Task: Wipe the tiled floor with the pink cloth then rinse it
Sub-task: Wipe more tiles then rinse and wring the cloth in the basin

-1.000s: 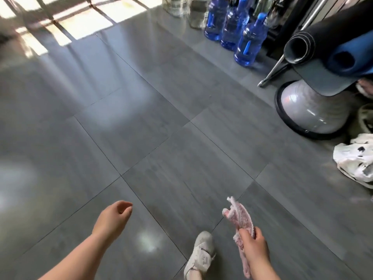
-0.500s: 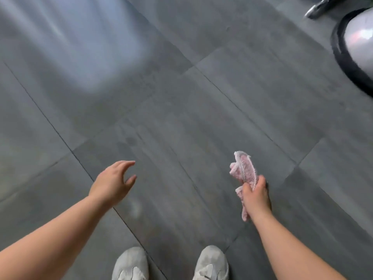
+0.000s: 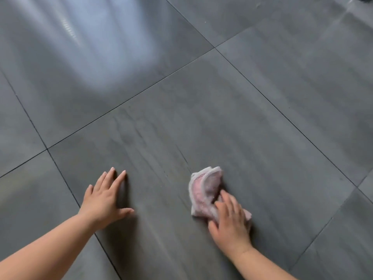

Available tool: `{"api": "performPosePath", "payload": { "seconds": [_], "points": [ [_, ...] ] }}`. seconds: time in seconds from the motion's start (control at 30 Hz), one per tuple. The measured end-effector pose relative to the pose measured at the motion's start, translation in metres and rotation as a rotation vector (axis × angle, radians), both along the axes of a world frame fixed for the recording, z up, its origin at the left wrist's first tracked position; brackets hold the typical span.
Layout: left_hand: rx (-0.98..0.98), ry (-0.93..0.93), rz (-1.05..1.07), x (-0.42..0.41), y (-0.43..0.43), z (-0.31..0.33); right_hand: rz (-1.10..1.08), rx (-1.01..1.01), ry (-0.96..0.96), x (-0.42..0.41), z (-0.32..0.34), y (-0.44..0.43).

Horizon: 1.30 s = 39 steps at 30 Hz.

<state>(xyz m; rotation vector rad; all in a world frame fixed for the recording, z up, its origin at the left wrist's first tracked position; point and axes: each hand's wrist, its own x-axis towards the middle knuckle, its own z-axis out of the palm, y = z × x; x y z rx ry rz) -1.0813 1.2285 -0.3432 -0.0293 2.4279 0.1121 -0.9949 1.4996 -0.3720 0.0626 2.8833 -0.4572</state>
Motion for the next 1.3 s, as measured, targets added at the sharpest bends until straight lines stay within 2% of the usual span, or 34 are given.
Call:
{"api": "performPosePath", "payload": {
  "seconds": [0.1,0.2,0.23,0.3,0.4,0.47,0.53,0.57,0.63,0.77,0.83,0.93,0.97,1.07,1.1,1.13,1.2,1.3],
  "points": [
    [0.063,0.050,0.071,0.002,0.002,-0.011,0.404,0.016,-0.008,0.000,-0.016,-0.044],
    [0.105,0.086,0.093,0.000,-0.003,-0.018,0.499,0.081,0.020,-0.061,-0.021,-0.033],
    [0.101,0.090,0.083,-0.001,-0.004,-0.018,0.421,0.108,0.077,-0.085,-0.021,-0.018],
    [0.109,0.094,0.088,-0.002,-0.005,-0.020,0.073,0.160,0.125,-0.127,-0.017,0.027],
    [0.134,0.091,0.084,-0.005,-0.006,-0.023,-0.513,0.049,-0.011,-0.157,-0.004,0.083],
    [0.147,0.095,0.079,-0.006,-0.009,-0.026,-0.707,0.075,0.012,-0.161,-0.003,0.088],
    [0.167,0.125,0.082,-0.007,-0.011,-0.030,-0.722,0.087,0.048,-0.166,-0.010,0.058],
    [0.168,0.137,0.078,-0.008,-0.012,-0.031,-0.639,0.088,0.088,-0.168,-0.015,0.035],
    [0.156,0.147,0.069,-0.008,-0.013,-0.033,-0.316,0.121,0.218,-0.166,-0.024,-0.018],
    [0.157,0.219,0.005,-0.003,-0.021,-0.042,0.309,0.187,0.121,-0.145,-0.018,-0.082],
    [0.153,0.213,-0.019,-0.004,-0.025,-0.043,0.391,0.195,0.133,-0.152,-0.016,-0.063],
    [0.151,0.221,-0.033,-0.005,-0.025,-0.039,0.113,0.215,0.127,-0.169,-0.021,0.010],
    [0.145,0.220,-0.030,-0.005,-0.025,-0.039,-0.036,0.207,0.154,-0.170,-0.022,0.035],
    [0.139,0.189,0.028,-0.008,-0.019,-0.035,-0.613,0.090,0.023,-0.162,-0.009,0.063],
    [0.159,0.182,0.041,-0.008,-0.018,-0.034,-0.708,0.069,0.046,-0.157,-0.011,0.055],
    [0.181,0.167,0.055,-0.009,-0.016,-0.032,-0.711,0.080,0.097,-0.152,-0.014,0.041],
    [0.174,0.126,0.064,-0.010,-0.016,-0.030,-0.396,0.166,0.198,-0.140,-0.024,-0.002],
    [0.156,0.189,0.001,-0.011,-0.015,-0.029,0.138,0.235,0.159,-0.116,-0.028,-0.065]
  ]
}}
